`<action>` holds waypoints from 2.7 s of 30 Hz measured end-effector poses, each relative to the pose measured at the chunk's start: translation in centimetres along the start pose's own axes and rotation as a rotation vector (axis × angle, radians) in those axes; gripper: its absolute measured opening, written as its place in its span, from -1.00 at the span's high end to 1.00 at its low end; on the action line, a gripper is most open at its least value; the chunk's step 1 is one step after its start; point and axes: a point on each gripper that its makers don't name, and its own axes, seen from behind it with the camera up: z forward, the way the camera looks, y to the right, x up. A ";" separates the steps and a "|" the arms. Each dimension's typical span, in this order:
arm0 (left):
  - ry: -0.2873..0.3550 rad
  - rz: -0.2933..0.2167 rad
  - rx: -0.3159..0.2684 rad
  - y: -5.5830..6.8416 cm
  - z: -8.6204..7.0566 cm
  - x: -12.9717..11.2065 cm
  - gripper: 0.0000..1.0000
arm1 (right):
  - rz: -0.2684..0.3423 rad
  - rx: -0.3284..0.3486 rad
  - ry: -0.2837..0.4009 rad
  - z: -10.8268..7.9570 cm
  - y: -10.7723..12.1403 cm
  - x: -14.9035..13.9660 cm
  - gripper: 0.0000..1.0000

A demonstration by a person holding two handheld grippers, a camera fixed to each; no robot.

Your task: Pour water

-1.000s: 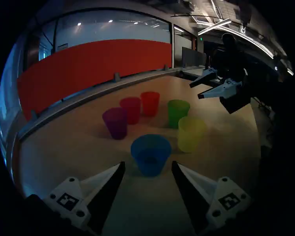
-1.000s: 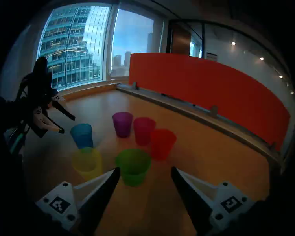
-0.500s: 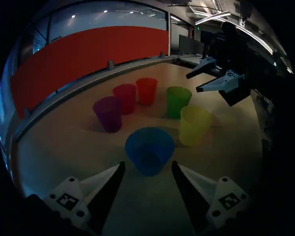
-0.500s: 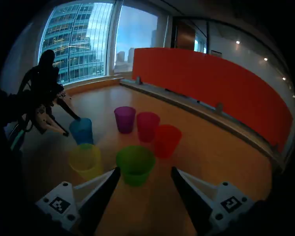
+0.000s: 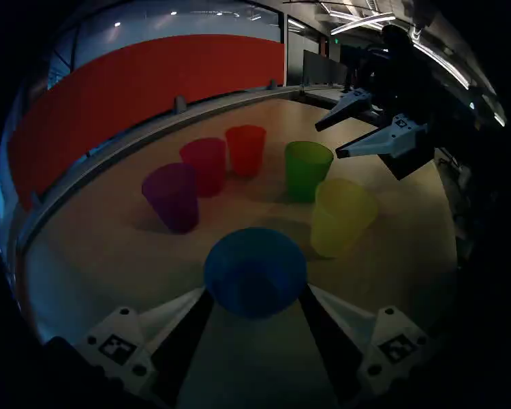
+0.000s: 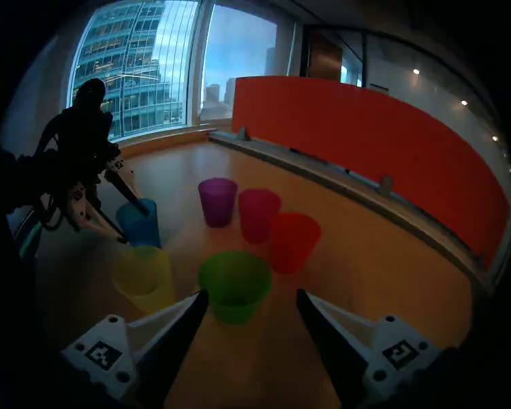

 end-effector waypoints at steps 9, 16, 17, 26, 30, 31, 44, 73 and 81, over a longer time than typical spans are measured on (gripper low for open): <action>-0.008 0.002 -0.013 -0.1 1.1 0.3 -0.74 | 0.002 0.003 -0.002 0.3 0.1 -0.1 -1.00; -0.004 0.011 -0.008 -0.1 1.4 0.5 -0.84 | 0.001 0.004 -0.006 0.6 0.3 0.1 -1.00; -0.005 0.011 -0.006 -0.2 1.4 0.5 -0.83 | 0.001 0.005 -0.005 0.7 0.3 0.1 -1.00; 0.008 -0.003 -0.006 -0.1 1.5 0.8 -0.72 | 0.000 0.012 -0.004 1.0 0.0 0.3 -1.00; 0.007 0.002 -0.006 -0.1 1.5 0.8 -0.71 | 0.000 0.016 -0.007 1.2 -0.1 0.2 -1.00; 0.007 0.002 -0.006 -0.1 1.5 0.8 -0.71 | -0.001 0.016 -0.008 1.2 -0.2 0.2 -1.00; 0.007 -0.001 -0.009 -0.1 1.5 0.8 -0.71 | -0.002 0.041 -0.015 2.7 -1.2 0.2 -1.00; 0.015 -0.001 -0.009 -0.2 1.3 0.8 -0.70 | 0.006 0.041 -0.053 5.5 -1.9 -0.4 -0.85; 0.040 -0.023 -0.001 -0.7 0.3 1.7 -0.70 | -0.006 0.032 -0.033 4.1 -1.8 0.7 -0.85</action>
